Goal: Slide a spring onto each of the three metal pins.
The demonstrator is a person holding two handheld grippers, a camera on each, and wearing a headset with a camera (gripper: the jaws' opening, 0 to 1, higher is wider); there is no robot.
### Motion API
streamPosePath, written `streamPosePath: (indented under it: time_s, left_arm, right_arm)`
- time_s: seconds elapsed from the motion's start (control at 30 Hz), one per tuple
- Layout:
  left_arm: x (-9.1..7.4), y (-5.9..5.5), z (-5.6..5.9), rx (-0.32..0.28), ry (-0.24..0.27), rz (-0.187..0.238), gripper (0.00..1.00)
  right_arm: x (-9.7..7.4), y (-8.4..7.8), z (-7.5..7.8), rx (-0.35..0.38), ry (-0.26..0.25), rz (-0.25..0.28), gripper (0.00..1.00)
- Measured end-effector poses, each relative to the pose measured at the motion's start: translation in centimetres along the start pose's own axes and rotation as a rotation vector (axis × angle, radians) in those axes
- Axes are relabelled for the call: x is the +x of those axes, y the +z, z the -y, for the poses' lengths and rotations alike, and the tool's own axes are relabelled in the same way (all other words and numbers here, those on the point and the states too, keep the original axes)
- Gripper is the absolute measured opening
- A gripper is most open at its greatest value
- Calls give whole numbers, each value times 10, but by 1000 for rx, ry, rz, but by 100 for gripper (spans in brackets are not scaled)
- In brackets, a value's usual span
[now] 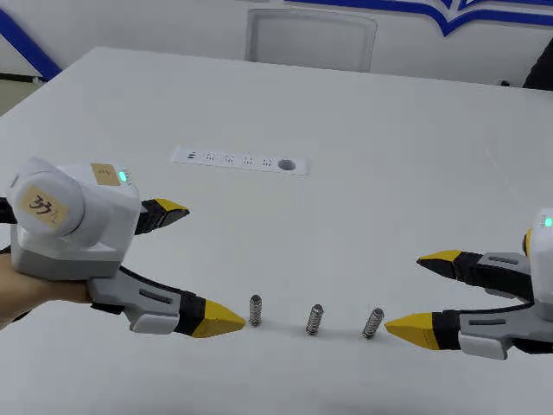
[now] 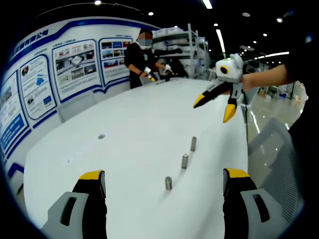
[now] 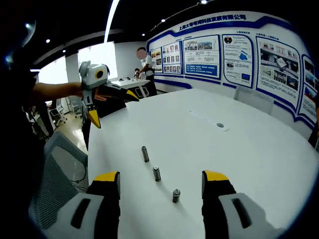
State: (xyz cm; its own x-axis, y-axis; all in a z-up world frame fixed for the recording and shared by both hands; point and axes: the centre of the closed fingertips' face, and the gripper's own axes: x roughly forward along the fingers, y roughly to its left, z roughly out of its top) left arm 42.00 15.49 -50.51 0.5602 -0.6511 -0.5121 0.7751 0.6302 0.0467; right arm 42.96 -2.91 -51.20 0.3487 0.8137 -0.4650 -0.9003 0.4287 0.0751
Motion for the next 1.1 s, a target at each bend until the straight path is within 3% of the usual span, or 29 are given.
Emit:
streamPosePath:
  time_s: [0.13, 0.47, 0.9, 1.1]
  left_arm:
    - [0, 2, -1, -3, -4, 0, 100]
    - [1, 0, 3, 1, -15, -22, 100]
    - [-2, 2, 4, -21, -12, -5, 100]
    - [-2, -1, 4, -17, -11, -18, 99]
  right_arm:
    - [-3, -2, 1, -29, -17, -16, 73]
    - [-6, -9, 2, -20, -23, -45, 85]
    - [-8, -12, 5, 1, -37, -58, 85]
    - [-7, -18, 5, 9, -39, -71, 85]
